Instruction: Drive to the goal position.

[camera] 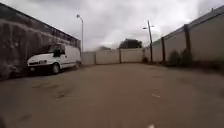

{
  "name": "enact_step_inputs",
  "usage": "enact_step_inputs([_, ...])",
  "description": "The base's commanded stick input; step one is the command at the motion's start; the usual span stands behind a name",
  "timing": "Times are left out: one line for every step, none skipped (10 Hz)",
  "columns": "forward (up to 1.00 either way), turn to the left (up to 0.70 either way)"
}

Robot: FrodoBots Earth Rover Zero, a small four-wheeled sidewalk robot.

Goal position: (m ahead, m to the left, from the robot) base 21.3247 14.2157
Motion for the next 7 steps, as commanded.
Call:
enact_step_inputs([0.50, 0.00])
enact_step_inputs([0.50, 0.00])
enact_step_inputs([0.50, 0.00])
enact_step_inputs([0.50, 0.00])
enact_step_inputs([0.50, 0.00])
enact_step_inputs([0.50, 0.00])
enact_step_inputs([0.50, 0.00])
